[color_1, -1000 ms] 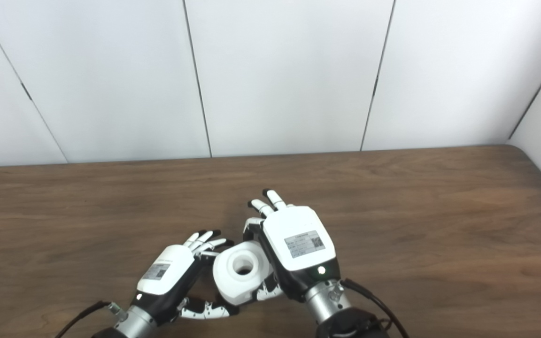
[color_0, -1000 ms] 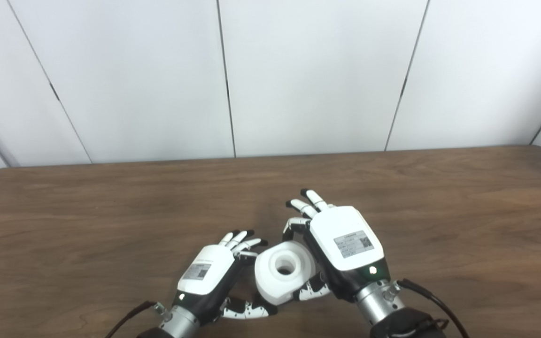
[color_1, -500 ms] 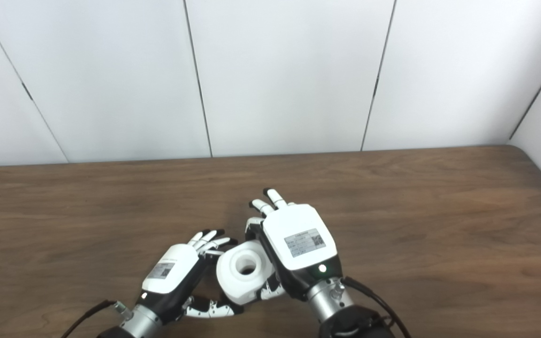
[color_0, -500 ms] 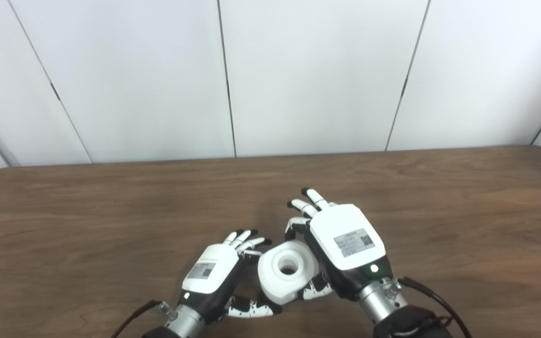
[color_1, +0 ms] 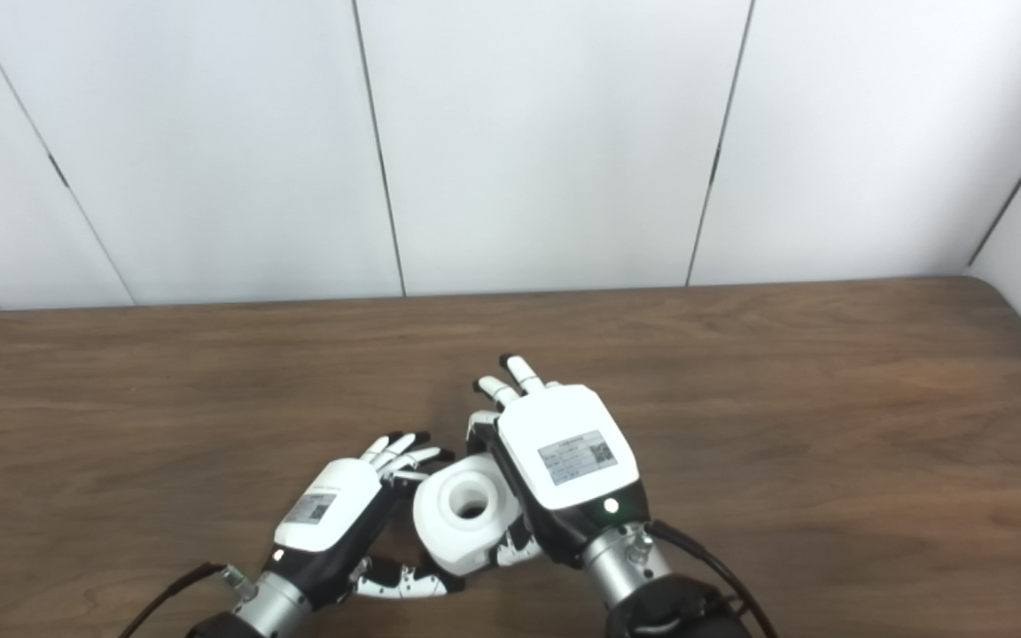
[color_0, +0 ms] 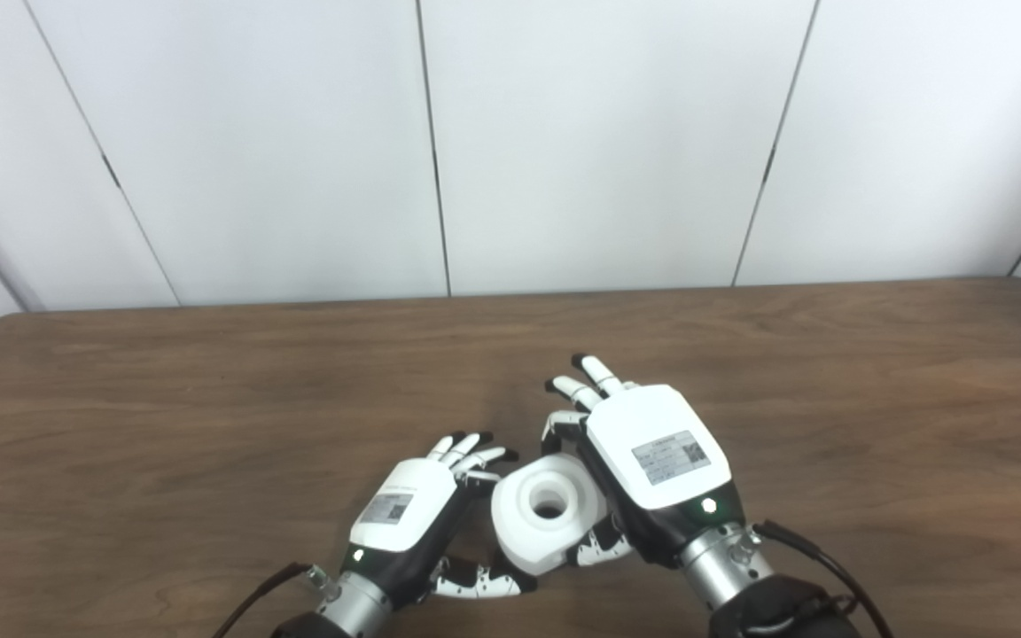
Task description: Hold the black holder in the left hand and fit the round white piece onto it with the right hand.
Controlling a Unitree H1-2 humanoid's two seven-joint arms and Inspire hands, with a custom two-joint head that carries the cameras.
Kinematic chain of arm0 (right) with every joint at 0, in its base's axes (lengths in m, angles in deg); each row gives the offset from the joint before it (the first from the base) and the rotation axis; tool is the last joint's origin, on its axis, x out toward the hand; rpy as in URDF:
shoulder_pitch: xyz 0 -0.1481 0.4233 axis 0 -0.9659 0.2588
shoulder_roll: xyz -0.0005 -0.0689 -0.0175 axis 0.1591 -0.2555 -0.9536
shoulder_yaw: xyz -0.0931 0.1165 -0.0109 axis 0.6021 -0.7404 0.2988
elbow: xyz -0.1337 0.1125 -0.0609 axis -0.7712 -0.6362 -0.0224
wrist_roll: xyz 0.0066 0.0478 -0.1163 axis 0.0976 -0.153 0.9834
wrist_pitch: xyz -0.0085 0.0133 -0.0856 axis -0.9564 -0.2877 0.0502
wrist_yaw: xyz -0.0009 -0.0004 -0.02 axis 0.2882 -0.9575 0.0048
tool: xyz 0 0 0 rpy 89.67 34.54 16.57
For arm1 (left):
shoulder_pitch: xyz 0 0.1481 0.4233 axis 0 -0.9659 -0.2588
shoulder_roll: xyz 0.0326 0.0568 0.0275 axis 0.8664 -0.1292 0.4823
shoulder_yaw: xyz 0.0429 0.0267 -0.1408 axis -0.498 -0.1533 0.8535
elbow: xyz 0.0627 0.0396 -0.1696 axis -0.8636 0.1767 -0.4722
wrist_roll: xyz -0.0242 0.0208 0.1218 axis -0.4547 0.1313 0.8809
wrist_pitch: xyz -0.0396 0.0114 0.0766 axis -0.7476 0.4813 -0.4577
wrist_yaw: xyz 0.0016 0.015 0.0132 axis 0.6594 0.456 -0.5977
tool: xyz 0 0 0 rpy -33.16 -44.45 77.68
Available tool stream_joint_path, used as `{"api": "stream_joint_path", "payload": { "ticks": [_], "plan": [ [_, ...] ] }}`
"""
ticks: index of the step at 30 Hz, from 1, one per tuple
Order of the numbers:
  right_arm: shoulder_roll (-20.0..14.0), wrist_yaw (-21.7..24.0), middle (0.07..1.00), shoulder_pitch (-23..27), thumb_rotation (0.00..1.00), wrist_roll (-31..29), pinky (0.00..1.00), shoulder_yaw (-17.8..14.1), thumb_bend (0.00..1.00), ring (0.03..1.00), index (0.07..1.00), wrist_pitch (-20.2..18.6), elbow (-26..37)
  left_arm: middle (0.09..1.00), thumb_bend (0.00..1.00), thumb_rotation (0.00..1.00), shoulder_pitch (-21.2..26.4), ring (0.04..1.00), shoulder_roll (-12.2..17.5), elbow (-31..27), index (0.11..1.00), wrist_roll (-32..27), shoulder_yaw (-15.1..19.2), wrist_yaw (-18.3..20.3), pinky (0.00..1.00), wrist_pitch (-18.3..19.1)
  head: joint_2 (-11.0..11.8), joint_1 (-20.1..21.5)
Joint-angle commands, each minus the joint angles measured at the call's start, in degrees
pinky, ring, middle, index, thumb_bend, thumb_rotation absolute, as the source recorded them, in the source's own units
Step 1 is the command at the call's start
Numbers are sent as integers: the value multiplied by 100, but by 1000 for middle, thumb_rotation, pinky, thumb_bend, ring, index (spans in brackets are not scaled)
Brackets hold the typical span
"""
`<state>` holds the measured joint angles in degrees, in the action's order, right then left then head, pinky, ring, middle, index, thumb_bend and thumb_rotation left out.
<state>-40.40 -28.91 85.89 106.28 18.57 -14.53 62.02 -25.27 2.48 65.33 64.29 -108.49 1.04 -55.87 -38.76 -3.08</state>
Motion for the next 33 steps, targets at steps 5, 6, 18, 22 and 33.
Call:
{"api": "stream_joint_path", "payload": {
  "ticks": [5,6,18,22,33],
  "plan": [
    [-58,297,867,-293,142,-91,748,40,517,950,482,154,-67,881,515,49,182,971,-143,-80,480,-41,-125,1,1000,-131,-22,7],
    [-57,274,866,-313,142,-99,751,29,517,950,482,151,-68,881,515,49,182,968,-139,-80,480,-47,-124,2,1000,-134,-19,15],
    [-191,-475,866,-611,139,-521,726,-184,515,928,481,154,-164,882,515,49,185,970,-115,-94,480,-59,-111,19,1000,-130,-18,13],
    [-218,-618,869,-663,140,-574,714,-227,515,920,481,126,-193,881,515,49,181,968,-103,-92,480,-68,-101,5,1000,-142,-12,19],
    [-205,-800,870,-750,140,-673,725,-295,514,921,482,84,-246,880,515,49,159,968,-100,-117,480,-85,-87,15,1000,-130,-8,12]
  ]
}}
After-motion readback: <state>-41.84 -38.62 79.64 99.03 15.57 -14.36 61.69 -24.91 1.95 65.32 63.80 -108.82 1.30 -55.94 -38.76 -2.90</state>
